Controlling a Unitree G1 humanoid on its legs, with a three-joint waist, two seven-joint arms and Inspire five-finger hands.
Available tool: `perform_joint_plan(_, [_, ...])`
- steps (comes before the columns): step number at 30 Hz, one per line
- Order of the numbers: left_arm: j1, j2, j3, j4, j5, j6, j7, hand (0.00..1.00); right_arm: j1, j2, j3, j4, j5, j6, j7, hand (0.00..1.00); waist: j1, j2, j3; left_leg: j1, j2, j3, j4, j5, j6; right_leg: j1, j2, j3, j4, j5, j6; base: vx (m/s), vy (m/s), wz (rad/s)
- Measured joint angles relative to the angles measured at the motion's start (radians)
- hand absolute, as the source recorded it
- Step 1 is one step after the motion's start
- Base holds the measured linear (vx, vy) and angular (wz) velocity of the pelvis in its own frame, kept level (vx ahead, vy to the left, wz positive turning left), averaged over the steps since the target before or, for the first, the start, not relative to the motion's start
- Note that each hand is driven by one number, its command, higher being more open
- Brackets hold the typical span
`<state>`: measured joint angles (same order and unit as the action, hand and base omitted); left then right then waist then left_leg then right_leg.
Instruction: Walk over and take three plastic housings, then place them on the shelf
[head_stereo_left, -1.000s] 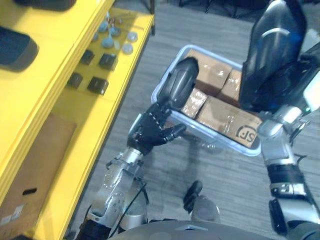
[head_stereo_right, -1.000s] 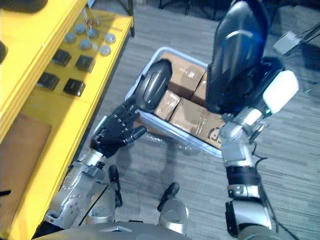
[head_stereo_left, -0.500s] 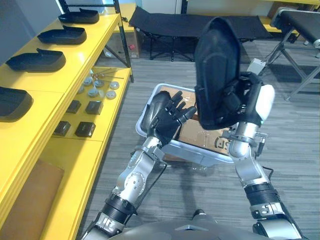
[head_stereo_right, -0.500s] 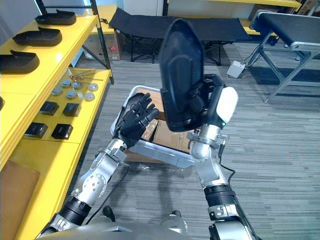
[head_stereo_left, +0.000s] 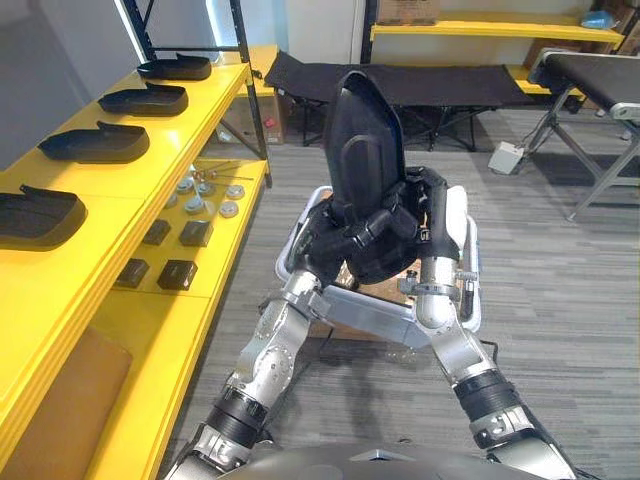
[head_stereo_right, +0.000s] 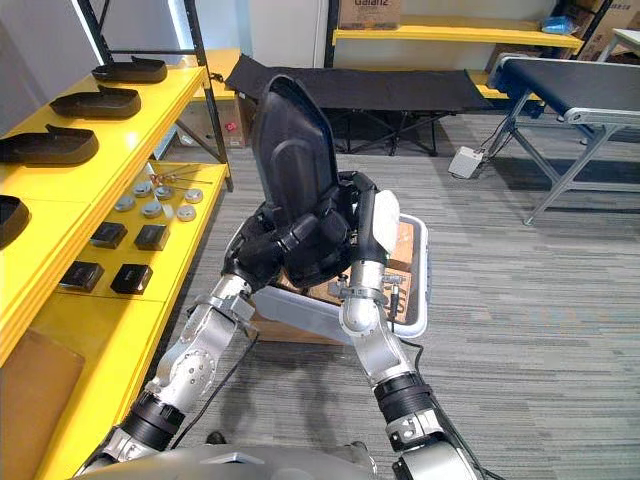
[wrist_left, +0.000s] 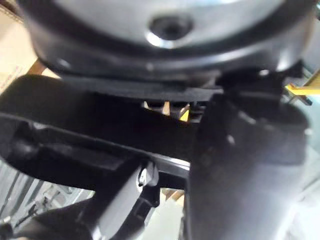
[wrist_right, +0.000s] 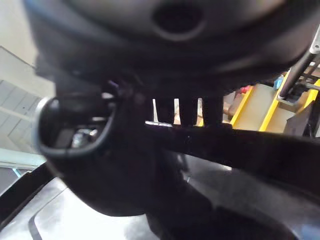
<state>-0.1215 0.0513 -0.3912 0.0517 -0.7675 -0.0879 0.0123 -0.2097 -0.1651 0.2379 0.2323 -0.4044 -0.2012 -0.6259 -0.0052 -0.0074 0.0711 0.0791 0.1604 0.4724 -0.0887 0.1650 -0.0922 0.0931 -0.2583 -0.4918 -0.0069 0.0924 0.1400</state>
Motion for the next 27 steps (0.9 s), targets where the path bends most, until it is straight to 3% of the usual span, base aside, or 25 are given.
perform_joint_plan(2, [0.000, 0.000, -0.003, 0.000, 0.027, 0.000, 0.018, 1.00, 0.004, 0.005, 0.013, 0.000, 0.001, -0.002, 0.000, 0.00, -0.001, 0.001, -0.001, 0.000, 0.000, 0.000, 0.000, 0.000, 0.000, 0.000, 0.000, 0.000, -0.004, 0.002, -0.001, 0.00, 0.000, 0.00])
perform_joint_plan(3, [0.000, 0.000, -0.006, 0.000, 0.039, 0.000, 0.040, 0.00, 0.007, 0.007, 0.027, 0.000, 0.016, -0.004, 0.000, 0.00, -0.001, 0.001, -0.005, -0.001, -0.002, 0.001, 0.000, 0.000, 0.000, 0.001, 0.000, 0.000, -0.009, 0.006, -0.002, 0.00, 0.000, 0.00])
perform_joint_plan(10, [-0.001, 0.000, -0.007, -0.001, 0.072, 0.000, 0.139, 0.00, 0.032, 0.016, 0.058, 0.010, 0.077, -0.004, 0.009, 0.00, 0.000, -0.003, -0.013, -0.001, -0.003, 0.001, 0.001, 0.000, 0.000, 0.002, 0.000, 0.000, -0.014, 0.009, -0.002, 0.00, 0.000, 0.00])
perform_joint_plan(14, [-0.001, 0.000, 0.015, 0.019, 0.075, 0.003, 0.164, 0.00, 0.039, 0.014, 0.071, 0.010, 0.077, -0.033, 0.004, 0.00, -0.007, -0.008, -0.025, -0.001, -0.003, 0.001, 0.000, 0.000, 0.000, 0.002, 0.001, 0.000, -0.015, 0.008, -0.003, 0.00, 0.000, 0.00])
perform_joint_plan(16, [-0.001, -0.001, 0.037, 0.024, 0.107, 0.002, 0.176, 0.00, 0.043, 0.014, 0.090, 0.008, 0.077, -0.076, -0.002, 0.00, -0.010, -0.009, -0.030, 0.000, -0.003, 0.001, 0.000, 0.000, 0.000, 0.002, 0.001, 0.001, -0.015, 0.008, -0.004, 0.00, 0.000, 0.00])
perform_joint_plan(23, [0.000, 0.012, 0.044, 0.036, 0.150, 0.001, 0.169, 0.00, 0.053, 0.026, 0.137, 0.005, 0.119, -0.099, -0.002, 0.00, -0.009, -0.019, -0.049, 0.000, -0.004, 0.001, 0.001, 0.000, 0.000, 0.002, 0.000, 0.001, -0.016, 0.006, -0.010, 0.00, 0.000, 0.00])
perform_joint_plan(27, [0.000, 0.024, 0.044, 0.038, 0.065, 0.002, 0.124, 0.00, 0.068, 0.022, 0.137, -0.015, 0.139, -0.122, -0.004, 0.00, -0.010, -0.021, -0.052, 0.000, -0.004, 0.001, 0.002, 0.000, 0.000, 0.002, 0.000, 0.001, -0.017, 0.006, -0.010, 0.00, 0.000, 0.00])
